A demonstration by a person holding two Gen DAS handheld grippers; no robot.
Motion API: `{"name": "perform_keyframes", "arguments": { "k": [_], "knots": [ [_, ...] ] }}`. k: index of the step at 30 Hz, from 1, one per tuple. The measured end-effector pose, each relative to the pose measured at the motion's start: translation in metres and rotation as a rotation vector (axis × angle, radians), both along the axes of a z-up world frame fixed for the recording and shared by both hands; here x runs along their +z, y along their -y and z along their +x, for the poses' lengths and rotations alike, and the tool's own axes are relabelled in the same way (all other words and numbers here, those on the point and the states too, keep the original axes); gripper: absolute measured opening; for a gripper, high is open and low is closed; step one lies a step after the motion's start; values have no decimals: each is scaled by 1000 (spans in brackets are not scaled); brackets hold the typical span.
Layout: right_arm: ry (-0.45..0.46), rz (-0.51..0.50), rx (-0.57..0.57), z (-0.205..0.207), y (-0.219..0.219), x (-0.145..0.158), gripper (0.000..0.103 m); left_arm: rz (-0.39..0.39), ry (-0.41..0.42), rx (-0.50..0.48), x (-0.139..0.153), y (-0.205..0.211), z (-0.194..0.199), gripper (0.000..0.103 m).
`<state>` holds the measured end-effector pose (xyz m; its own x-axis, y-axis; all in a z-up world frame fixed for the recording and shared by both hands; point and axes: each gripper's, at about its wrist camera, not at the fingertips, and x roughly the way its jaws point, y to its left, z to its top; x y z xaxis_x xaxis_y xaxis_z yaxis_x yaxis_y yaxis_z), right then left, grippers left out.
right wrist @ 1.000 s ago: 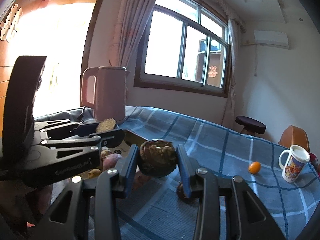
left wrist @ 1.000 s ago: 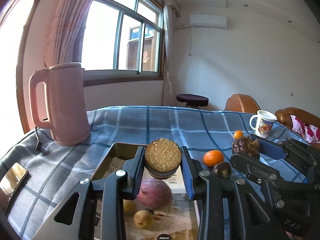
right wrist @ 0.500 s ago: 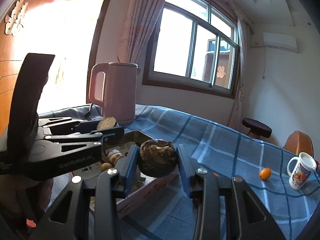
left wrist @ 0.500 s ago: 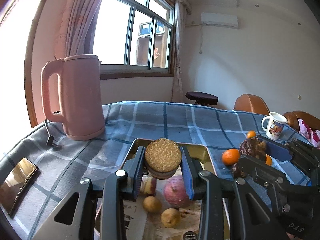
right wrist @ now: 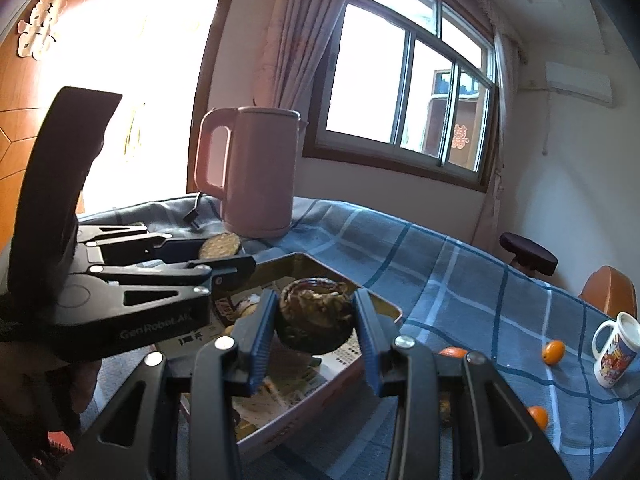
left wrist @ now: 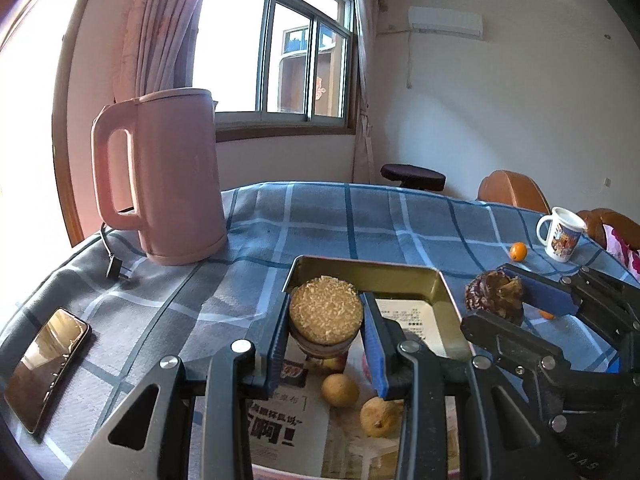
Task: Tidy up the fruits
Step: 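Carry the biscuit over the tin with left tool while right carries the brown fruit there, then open left gripper over the tin while right gripper releases the brown fruit into it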
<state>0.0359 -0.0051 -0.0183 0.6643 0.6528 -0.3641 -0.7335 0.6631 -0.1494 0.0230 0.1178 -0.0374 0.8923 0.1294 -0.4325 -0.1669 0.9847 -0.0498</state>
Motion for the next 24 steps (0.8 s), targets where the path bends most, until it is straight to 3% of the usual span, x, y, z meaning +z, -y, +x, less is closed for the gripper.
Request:
{"name": "perform_keyframes", "arguments": {
  "k": [24],
  "knots": [
    [-75, -83, 39, 2, -19, -12, 42, 30, -107, -43, -11, -2, 1, 36]
  ]
}}
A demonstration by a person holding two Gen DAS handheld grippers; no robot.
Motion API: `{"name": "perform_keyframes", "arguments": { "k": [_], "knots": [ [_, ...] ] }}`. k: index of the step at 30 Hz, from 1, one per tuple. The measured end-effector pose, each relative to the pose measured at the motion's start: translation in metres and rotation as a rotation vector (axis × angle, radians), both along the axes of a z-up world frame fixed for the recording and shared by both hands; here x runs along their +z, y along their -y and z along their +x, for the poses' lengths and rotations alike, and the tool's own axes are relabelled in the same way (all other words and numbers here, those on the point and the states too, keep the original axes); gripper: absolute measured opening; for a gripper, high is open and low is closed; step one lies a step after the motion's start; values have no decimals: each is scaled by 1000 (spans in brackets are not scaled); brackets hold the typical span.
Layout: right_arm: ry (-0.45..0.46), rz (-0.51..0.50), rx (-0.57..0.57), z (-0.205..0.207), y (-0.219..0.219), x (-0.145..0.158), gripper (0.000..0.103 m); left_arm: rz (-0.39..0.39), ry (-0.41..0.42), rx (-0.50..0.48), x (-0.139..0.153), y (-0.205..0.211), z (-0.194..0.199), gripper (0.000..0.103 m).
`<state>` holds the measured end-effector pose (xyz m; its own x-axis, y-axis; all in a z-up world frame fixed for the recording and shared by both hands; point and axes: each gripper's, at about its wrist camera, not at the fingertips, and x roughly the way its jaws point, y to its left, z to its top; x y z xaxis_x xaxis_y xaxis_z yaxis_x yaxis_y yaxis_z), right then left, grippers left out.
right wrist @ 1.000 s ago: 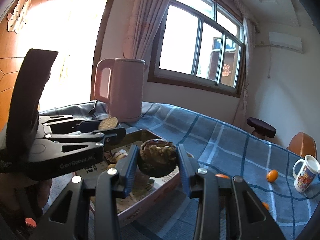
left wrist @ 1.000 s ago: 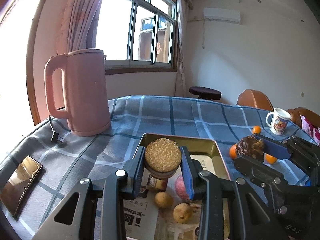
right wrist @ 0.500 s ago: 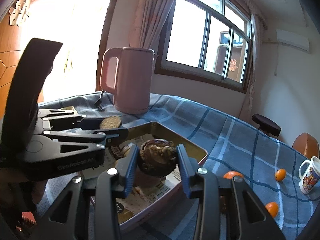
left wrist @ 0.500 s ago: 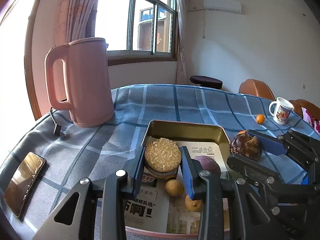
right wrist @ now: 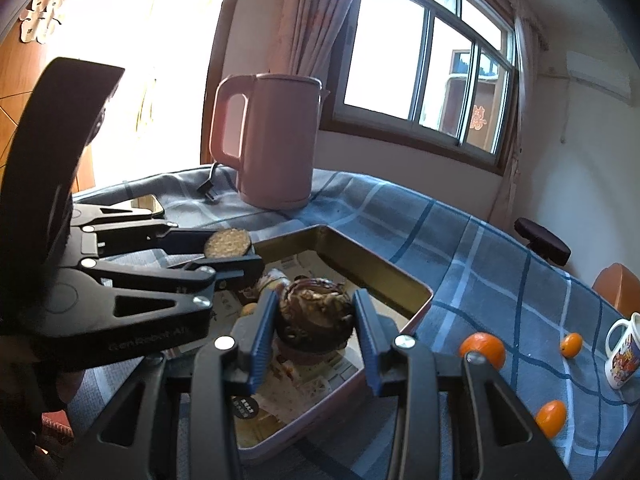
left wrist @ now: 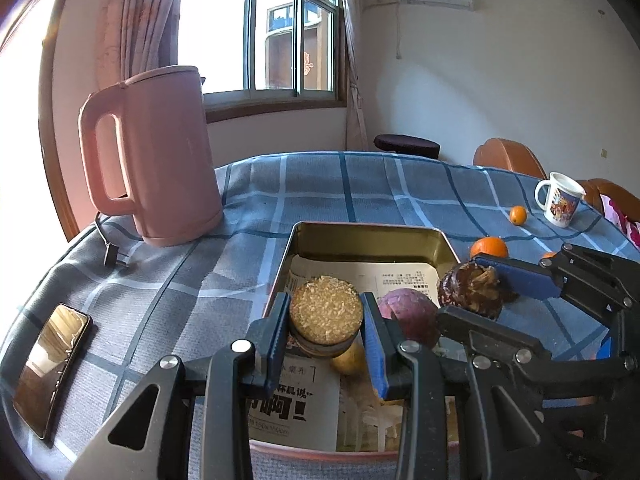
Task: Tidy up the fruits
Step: 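Open left gripper over the tin while right gripper releases the brown fruit into it, then grasp an orange with right gripper while left reaches a dark brown fruit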
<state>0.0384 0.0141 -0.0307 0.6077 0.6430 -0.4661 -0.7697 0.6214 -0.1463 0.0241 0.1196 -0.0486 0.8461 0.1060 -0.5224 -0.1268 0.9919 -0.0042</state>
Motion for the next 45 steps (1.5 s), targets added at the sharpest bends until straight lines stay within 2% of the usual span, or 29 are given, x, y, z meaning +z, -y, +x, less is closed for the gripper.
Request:
{"name": "perform_keyframes", "arguments": {
  "k": [7, 16, 18, 19, 21, 23, 25, 26, 31, 34, 39, 43, 45],
  "knots": [
    [-42, -42, 20, 3, -6, -5, 42, -27, -47, -16, -6, -4, 6, 36],
    [-81, -101, 42, 4, -14, -12, 43, -25, -77, -13, -11, -4, 8, 37],
    [-80, -107, 45, 3, -15, -13, 52, -23, -79, -3, -11, -4, 8, 40],
    [-77, -107, 39, 3, -15, -13, 55, -22, -71, 11, -9, -5, 8, 48],
    [-79, -90, 37, 4, -13, -12, 63, -29, -57, 15, -7, -7, 6, 52],
    [-85, -52, 28, 6, -6, -9, 67, -28, -39, 31, -2, -7, 2, 66],
    [-84, -28, 14, 7, 3, -5, 67, -32, -4, 28, 5, -4, -2, 73],
    [-74, -24, 5, 6, 8, -3, 67, -35, 5, 23, 8, -2, -3, 73],
    [-6, -9, -105, 11, 61, 11, 77, -37, 70, -29, 25, 27, -4, 73],
    [-11, -2, -250, 32, 101, 15, 77, -16, 85, -91, 30, 59, 3, 74],
    [-87, 39, -468, 69, 159, 11, 77, 30, 53, -196, 28, 113, 25, 74],
    [-155, 15, -505, 86, 170, -1, 77, 30, -4, -246, 18, 141, 45, 74],
    [-183, 1, -510, 92, 171, -6, 71, 27, -31, -264, 11, 151, 53, 74]
  ]
}}
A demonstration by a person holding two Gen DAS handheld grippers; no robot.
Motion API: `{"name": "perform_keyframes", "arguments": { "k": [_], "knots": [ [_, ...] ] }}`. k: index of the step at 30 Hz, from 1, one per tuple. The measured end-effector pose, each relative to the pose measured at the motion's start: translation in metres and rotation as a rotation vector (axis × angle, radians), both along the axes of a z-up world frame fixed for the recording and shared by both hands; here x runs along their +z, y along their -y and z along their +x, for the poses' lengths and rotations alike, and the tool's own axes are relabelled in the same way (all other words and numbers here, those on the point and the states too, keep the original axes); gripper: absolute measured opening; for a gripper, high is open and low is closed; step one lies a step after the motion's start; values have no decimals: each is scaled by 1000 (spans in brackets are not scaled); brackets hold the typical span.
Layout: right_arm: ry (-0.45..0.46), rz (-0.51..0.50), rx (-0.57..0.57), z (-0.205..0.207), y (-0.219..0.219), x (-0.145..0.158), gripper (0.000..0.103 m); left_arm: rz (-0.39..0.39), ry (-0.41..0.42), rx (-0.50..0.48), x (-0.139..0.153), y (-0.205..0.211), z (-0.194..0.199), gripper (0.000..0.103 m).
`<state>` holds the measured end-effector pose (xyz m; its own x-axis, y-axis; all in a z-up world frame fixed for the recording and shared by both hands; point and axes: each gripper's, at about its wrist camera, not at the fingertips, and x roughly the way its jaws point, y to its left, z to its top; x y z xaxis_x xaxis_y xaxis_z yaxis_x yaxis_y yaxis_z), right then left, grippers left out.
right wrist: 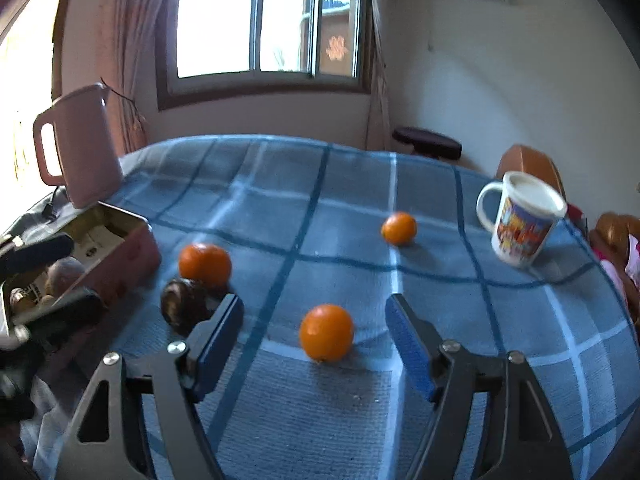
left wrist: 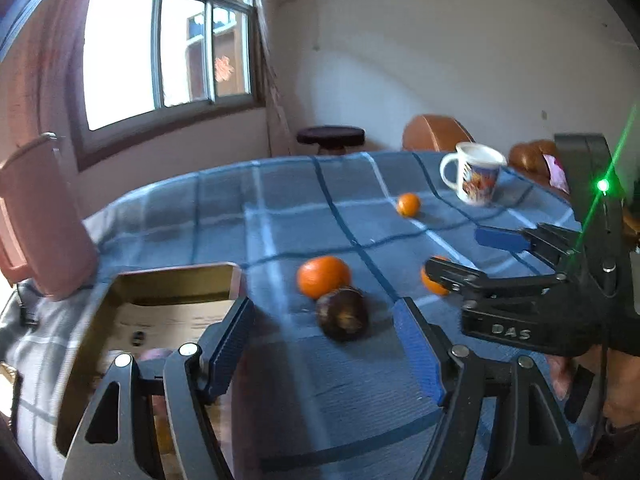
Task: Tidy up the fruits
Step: 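Grasp an orange with right gripper while left reaches a dark brown fruit, then close left gripper on the dark brown fruit while right holds the orange up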
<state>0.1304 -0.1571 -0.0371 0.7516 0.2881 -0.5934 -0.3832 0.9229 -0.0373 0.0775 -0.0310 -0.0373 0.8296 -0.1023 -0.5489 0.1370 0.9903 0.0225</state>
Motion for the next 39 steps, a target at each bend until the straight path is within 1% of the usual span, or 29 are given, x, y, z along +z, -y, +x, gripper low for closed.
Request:
{"name": "perform_keyframes", "arguments": {
  "k": [4, 7, 9, 11, 14, 16, 18, 20, 22, 24, 25, 26, 28, 31, 35, 39],
  "knots": [
    [-62, -13, -9, 13, 0, -13, 61, 9, -48, -5, -12, 9, 16, 74],
    [-116, -14, -16, 23, 0, -19, 58, 6, -71, -3, -18, 10, 23, 74],
    [-157, -16, -15, 30, -1, -24, 53, 0, -86, -8, -21, 11, 28, 74],
    [-212, -5, -5, 38, 0, -30, 41, -3, -106, -16, -25, 13, 33, 74],
    [-225, 18, -1, 40, 4, -31, 40, -19, -133, -25, -27, 14, 39, 74],
    [-226, 29, 0, 40, 6, -32, 39, -12, -156, -26, -30, 14, 44, 74],
    [-211, 31, 2, 38, 7, -30, 39, -9, -180, -15, -33, 14, 50, 74],
    [-194, 25, 1, 35, 6, -28, 39, -3, -183, -11, -33, 15, 53, 73],
    [-183, 17, 0, 33, 4, -26, 39, 22, -196, -9, -35, 19, 58, 73],
    [-173, 11, 2, 32, 2, -25, 39, 19, -219, -9, -38, 22, 64, 63],
    [-170, 6, 1, 31, 1, -25, 39, 19, -235, -7, -40, 22, 68, 53],
    [-167, 4, 1, 31, 1, -25, 39, 20, -238, -7, -40, 23, 69, 45],
    [-164, 12, 3, 30, 2, -24, 39, 29, -232, -31, -40, 27, 66, 45],
    [-174, 16, 3, 32, 3, -25, 39, 46, -232, -39, -40, 31, 65, 45],
    [-174, 13, 10, 32, 1, -25, 39, 22, -234, -48, -39, 28, 66, 45],
    [-164, 20, 14, 30, 2, -23, 39, 3, -210, -64, -36, 27, 62, 45]
  ]
}}
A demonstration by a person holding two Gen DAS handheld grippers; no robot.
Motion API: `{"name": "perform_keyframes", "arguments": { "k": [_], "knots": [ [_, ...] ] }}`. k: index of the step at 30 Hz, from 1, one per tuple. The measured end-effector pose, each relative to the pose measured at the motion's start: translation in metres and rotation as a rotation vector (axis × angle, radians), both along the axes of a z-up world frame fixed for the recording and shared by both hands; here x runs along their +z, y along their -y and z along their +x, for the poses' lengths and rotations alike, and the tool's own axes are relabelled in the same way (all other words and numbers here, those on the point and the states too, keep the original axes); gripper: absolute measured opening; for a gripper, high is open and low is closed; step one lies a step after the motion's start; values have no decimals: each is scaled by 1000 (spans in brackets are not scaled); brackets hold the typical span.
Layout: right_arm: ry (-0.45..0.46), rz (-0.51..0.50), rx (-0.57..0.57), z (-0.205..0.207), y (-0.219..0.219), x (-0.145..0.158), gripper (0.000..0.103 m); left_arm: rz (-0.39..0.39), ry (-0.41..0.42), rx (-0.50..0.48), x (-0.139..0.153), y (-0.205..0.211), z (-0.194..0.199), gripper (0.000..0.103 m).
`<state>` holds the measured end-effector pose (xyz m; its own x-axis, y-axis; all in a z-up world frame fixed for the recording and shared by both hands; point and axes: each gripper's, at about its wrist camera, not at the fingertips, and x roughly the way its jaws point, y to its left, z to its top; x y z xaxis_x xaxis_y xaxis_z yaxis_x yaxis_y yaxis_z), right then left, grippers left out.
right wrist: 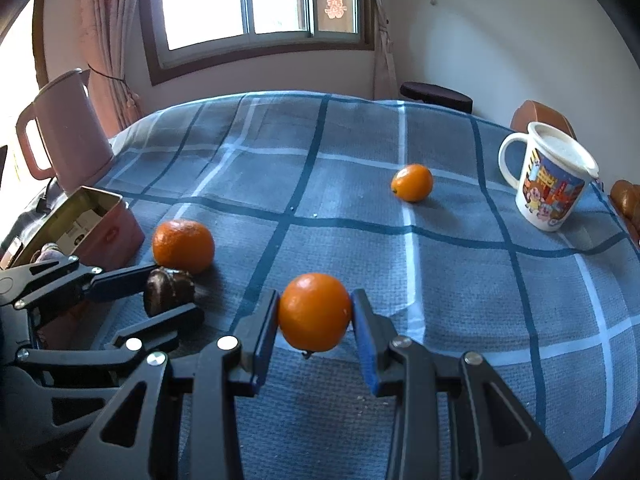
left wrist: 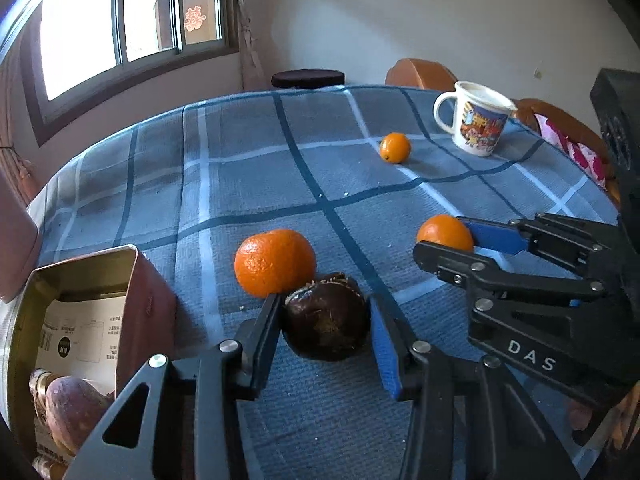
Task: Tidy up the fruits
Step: 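Close left gripper on the dark brown fruit while right holds the orange up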
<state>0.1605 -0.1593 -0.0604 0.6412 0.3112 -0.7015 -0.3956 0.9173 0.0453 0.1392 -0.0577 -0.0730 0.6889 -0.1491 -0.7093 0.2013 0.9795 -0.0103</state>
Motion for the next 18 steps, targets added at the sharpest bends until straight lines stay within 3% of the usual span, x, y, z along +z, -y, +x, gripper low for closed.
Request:
{"name": "perform_keyframes", "arguments": {
  "k": [18],
  "knots": [
    [99, 21, 44, -17, -3, 12, 39, -48, 83, 11, 12, -8, -11, 45]
  ]
}}
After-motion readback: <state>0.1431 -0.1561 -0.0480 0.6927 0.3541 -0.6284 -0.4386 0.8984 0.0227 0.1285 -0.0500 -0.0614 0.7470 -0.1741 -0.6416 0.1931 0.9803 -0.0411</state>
